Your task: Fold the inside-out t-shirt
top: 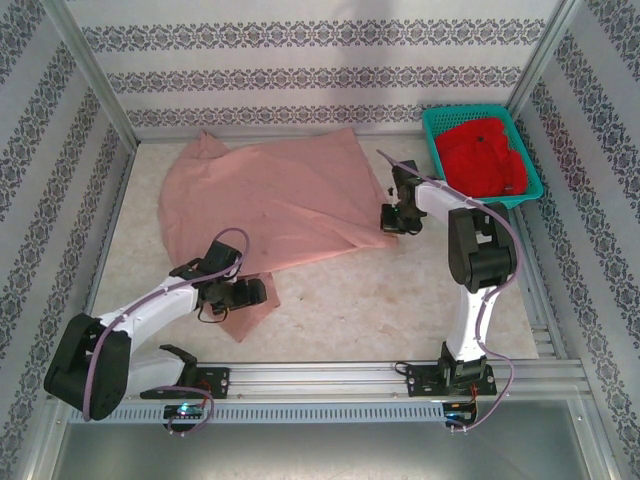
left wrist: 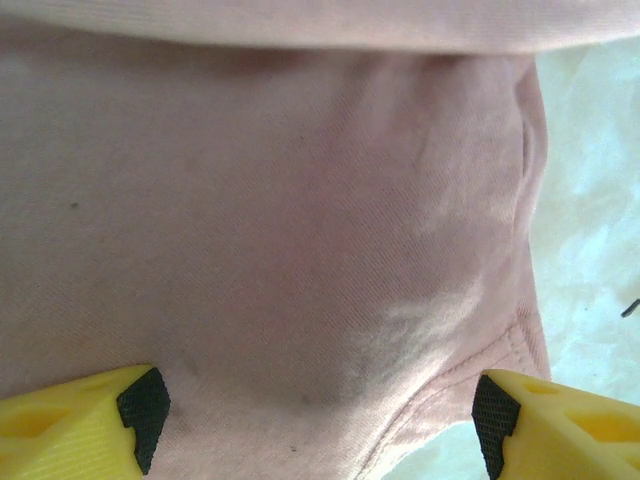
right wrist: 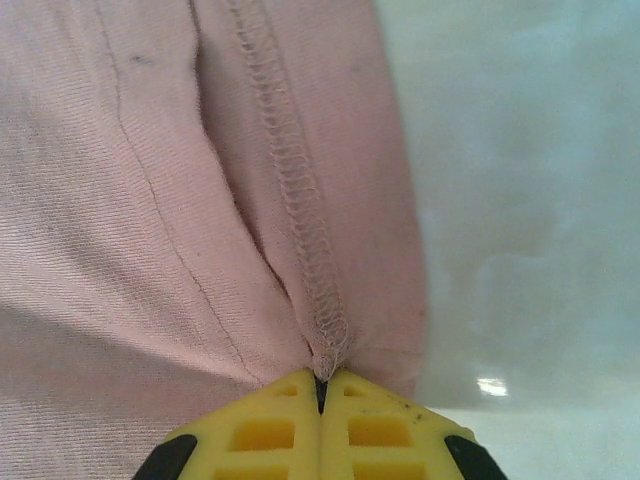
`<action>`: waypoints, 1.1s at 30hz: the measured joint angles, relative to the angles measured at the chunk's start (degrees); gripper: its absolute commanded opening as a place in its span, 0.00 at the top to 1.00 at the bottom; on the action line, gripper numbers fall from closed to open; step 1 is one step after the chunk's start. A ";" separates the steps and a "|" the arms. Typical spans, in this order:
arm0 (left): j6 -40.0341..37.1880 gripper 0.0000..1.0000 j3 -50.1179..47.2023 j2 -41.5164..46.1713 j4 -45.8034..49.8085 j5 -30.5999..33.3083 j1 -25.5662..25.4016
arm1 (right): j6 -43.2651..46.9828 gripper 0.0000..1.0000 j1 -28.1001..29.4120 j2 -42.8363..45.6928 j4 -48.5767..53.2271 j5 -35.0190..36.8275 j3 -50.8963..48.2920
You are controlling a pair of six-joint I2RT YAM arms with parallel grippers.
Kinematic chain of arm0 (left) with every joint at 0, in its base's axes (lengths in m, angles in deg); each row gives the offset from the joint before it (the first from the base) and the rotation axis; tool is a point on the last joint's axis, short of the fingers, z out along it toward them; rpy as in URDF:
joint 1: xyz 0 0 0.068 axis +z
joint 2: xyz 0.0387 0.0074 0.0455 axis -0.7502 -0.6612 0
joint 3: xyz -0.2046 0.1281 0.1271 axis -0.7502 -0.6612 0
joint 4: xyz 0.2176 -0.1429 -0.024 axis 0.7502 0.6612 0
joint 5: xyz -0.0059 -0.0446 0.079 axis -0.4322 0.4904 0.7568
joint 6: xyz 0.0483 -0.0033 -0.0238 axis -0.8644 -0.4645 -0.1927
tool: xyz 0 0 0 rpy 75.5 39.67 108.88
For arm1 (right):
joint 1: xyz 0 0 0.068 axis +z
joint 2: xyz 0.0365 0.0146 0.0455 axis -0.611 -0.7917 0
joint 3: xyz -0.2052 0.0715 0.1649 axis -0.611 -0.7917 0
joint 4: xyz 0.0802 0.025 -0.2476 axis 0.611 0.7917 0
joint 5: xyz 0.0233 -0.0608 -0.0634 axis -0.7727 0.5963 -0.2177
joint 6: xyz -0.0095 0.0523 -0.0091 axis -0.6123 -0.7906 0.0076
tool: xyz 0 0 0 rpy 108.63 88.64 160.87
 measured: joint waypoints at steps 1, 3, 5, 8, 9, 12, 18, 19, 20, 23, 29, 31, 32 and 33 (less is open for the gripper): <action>0.22 0.18 -0.35 0.28 -0.37 -0.24 0.00 | 0.04 1.00 -0.63 0.44 0.11 0.31 -0.20; 0.68 0.18 -1.11 1.01 -1.29 -0.90 -0.31 | 0.22 1.00 -2.14 1.51 0.50 1.16 -0.33; 1.05 0.18 -1.73 1.66 -1.88 -1.55 -0.87 | 0.44 1.00 -3.30 2.62 0.66 2.05 -0.33; 1.68 0.19 -2.54 2.51 -2.60 -2.64 -2.10 | 1.01 1.00 -4.50 3.61 1.05 3.19 -0.31; 1.90 0.19 -2.78 2.78 -2.78 -3.06 -2.62 | 1.33 1.00 -4.83 3.65 1.25 3.74 -0.26; 2.80 0.19 -3.52 4.20 -2.75 -4.02 -4.11 | 1.92 0.98 -5.29 3.52 2.36 4.98 0.31; 4.31 0.19 -5.11 7.23 -1.90 -5.75 -5.33 | 3.26 0.89 -6.19 1.73 3.67 6.80 4.94; 4.50 0.19 -5.18 7.43 -1.73 -5.79 -5.40 | 3.30 0.88 -6.21 1.73 3.89 7.06 5.25; 4.57 0.19 -5.18 7.63 -1.49 -5.92 -5.51 | 3.54 0.84 -6.21 1.75 4.07 7.30 5.38; 4.74 0.19 -5.20 8.09 -0.52 -5.97 -5.53 | 4.28 0.74 -6.29 1.88 4.39 8.22 5.03; 4.76 0.19 -5.20 8.41 0.35 -5.99 -5.53 | 4.28 0.64 -6.45 8.63 4.35 7.45 -2.69; 4.76 0.18 -5.20 8.46 0.50 -5.99 -5.53 | 3.91 0.62 -6.43 11.69 4.28 5.84 -5.86; 4.74 0.19 -5.20 8.46 0.52 -5.97 -5.53 | 3.61 0.61 -6.38 13.09 4.00 4.96 -7.56; 4.74 0.19 -5.20 8.46 0.52 -5.97 -5.53 | 3.21 0.61 -6.25 14.47 3.93 4.28 -9.38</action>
